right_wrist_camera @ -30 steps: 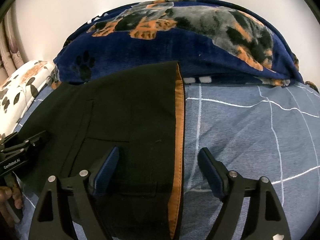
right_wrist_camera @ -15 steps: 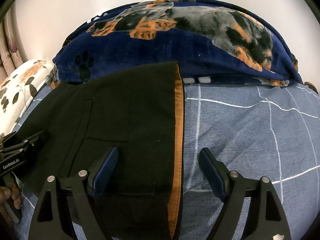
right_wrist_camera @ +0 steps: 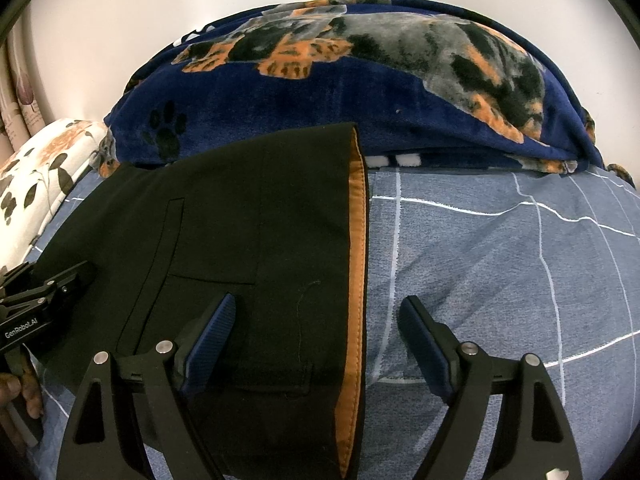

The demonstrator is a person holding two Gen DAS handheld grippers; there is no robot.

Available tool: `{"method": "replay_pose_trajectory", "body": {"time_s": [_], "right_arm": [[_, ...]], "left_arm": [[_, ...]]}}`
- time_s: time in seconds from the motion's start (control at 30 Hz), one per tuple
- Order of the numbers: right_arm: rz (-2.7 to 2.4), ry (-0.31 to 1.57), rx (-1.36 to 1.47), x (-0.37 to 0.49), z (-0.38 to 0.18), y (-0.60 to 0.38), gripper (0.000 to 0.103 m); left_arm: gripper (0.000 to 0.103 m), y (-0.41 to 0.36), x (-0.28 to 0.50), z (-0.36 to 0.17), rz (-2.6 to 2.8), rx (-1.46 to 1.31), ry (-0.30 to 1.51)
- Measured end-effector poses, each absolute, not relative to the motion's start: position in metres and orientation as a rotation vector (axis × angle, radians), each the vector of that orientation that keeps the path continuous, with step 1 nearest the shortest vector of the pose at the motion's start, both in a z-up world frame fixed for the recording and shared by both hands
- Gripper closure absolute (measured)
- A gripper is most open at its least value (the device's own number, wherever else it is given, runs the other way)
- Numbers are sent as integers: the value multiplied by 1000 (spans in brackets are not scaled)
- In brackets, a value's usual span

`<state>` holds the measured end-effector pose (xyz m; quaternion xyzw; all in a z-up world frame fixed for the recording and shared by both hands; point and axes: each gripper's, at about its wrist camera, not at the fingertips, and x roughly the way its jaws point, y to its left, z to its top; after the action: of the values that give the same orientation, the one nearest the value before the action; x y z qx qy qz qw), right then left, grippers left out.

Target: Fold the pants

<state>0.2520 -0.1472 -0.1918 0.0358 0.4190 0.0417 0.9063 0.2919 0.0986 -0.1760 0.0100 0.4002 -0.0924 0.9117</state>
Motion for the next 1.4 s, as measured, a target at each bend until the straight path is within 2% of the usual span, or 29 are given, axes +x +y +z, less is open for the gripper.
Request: {"method": "replay_pose_trajectory", "body": {"time_s": [1.4], "right_arm": [[83, 866, 62, 256, -194, -149, 20]], "left_arm": [[33, 98, 292, -174, -189, 27, 824]]}}
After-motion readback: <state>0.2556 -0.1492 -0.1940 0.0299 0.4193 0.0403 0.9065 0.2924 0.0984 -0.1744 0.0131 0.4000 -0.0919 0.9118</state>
